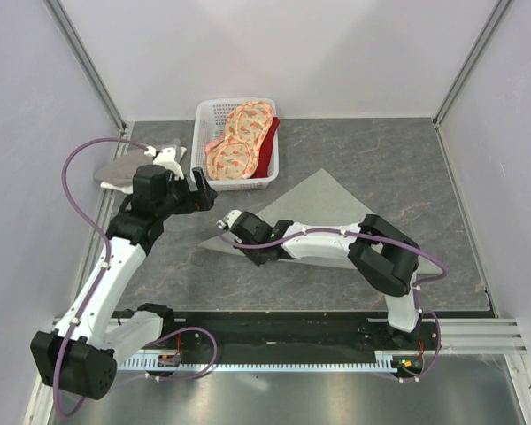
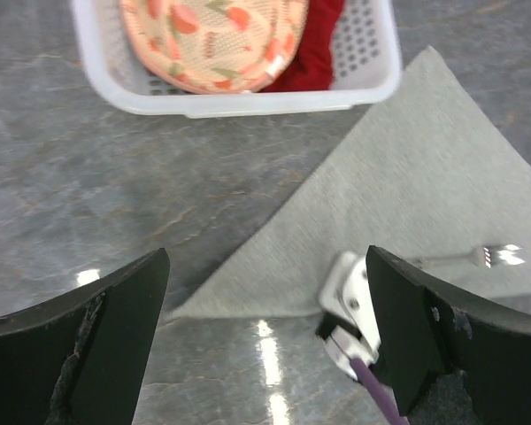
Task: Fold the napkin, place the utensils inside, and roll it up
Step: Fold the napkin
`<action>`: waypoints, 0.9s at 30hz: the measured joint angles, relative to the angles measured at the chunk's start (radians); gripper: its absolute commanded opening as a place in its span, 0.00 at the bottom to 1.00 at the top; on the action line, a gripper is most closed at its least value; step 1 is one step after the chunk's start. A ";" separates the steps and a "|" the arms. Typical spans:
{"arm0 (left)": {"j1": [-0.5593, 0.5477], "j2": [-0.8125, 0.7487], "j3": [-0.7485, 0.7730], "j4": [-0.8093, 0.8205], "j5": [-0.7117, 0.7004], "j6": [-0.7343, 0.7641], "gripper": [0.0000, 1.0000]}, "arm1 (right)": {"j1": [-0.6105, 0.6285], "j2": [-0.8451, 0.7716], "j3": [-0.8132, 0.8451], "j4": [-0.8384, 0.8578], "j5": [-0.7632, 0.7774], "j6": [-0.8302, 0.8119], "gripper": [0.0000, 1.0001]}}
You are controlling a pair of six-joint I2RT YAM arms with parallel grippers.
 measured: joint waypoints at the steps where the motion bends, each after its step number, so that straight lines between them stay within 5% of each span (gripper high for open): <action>1: 0.004 -0.001 0.000 -0.004 -0.017 0.005 1.00 | 0.010 0.004 0.006 0.000 -0.002 0.007 0.00; 7: 0.049 -0.007 -0.004 -0.014 -0.087 0.022 1.00 | 0.033 0.000 0.010 -0.006 -0.011 0.058 0.42; 10: 0.054 -0.013 -0.031 -0.013 -0.075 0.018 1.00 | 0.037 -0.023 -0.006 -0.030 -0.007 0.084 0.50; 19: 0.054 -0.131 -0.278 -0.026 -0.055 -0.188 0.99 | 0.033 -0.284 -0.114 -0.050 0.068 0.153 0.55; 27: 0.066 -0.217 -0.426 -0.004 -0.088 -0.430 0.79 | -0.087 -0.527 -0.276 -0.006 0.098 0.212 0.57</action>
